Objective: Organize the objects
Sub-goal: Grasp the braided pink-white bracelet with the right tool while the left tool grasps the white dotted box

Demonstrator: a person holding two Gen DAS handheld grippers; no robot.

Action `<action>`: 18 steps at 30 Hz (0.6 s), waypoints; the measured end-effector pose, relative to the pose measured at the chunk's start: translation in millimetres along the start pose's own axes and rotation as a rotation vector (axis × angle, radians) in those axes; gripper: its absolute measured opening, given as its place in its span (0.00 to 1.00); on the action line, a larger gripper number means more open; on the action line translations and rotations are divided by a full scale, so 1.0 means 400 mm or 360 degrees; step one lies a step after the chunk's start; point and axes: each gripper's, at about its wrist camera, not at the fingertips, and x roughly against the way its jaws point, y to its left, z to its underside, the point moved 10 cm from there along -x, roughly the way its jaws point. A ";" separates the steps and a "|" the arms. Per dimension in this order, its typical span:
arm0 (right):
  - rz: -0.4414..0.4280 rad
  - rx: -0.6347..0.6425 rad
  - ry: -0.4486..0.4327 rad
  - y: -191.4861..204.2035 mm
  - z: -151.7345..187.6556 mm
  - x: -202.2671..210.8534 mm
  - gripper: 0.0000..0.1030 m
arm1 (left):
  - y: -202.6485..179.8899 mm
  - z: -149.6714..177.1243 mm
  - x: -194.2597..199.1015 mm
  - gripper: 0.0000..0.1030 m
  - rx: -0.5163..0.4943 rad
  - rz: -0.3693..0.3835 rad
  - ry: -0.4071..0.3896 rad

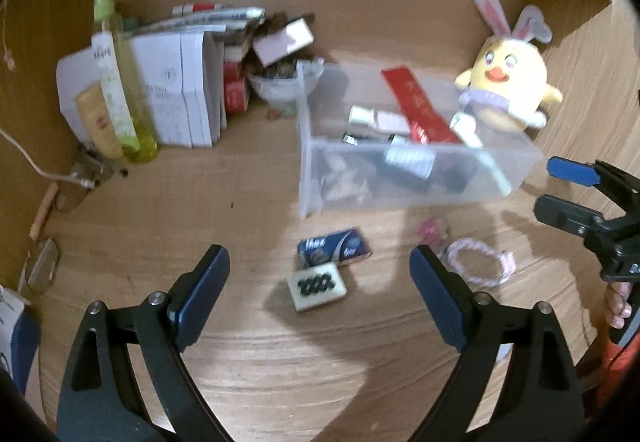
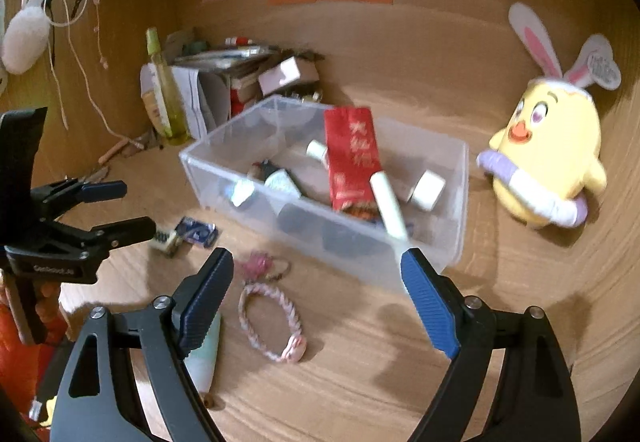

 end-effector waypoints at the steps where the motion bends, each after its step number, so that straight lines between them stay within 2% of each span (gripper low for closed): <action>1: -0.0003 0.0000 0.0014 0.003 0.009 -0.005 0.81 | 0.004 0.007 -0.007 0.89 0.0006 -0.0001 0.0015; 10: -0.0019 0.0019 0.0175 0.008 0.106 -0.061 0.81 | 0.014 0.038 -0.043 0.89 -0.0008 -0.0028 0.0074; 15: 0.0008 0.0137 0.0211 0.027 0.138 -0.067 0.77 | 0.016 0.045 -0.062 0.71 0.0007 -0.0015 0.0134; 18: 0.0009 0.0196 0.0247 0.040 0.156 -0.075 0.64 | 0.018 0.052 -0.074 0.60 0.0022 -0.0003 0.0173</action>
